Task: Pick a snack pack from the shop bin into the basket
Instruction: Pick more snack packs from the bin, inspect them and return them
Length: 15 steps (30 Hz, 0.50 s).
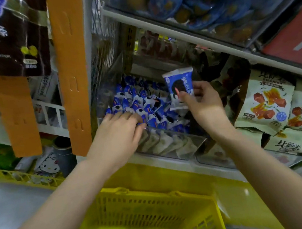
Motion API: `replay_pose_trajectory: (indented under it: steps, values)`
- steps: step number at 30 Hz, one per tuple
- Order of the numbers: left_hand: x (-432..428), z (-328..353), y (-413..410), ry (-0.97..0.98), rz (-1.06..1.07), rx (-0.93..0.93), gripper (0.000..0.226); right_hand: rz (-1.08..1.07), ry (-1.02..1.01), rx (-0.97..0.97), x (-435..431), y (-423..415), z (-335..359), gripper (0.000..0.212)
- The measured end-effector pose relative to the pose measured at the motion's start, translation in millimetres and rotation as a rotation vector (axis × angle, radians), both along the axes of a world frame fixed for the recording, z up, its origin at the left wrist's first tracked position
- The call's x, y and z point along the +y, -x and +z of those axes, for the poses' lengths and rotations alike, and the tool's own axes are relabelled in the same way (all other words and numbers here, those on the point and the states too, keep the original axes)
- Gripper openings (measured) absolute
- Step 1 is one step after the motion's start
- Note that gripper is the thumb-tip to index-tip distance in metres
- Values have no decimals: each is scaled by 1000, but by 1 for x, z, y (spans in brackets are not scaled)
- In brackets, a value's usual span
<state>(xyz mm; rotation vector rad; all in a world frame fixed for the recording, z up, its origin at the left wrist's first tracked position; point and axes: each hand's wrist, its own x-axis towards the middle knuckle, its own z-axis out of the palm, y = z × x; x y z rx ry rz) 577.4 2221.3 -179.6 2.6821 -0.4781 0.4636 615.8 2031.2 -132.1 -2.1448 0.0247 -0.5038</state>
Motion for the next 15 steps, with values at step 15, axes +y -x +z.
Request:
replay_pose_trajectory:
  steps: [15]
  values:
    - [6, -11, -6, -61, -51, -28, 40, -118, 308, 247, 12, -113, -38, 27]
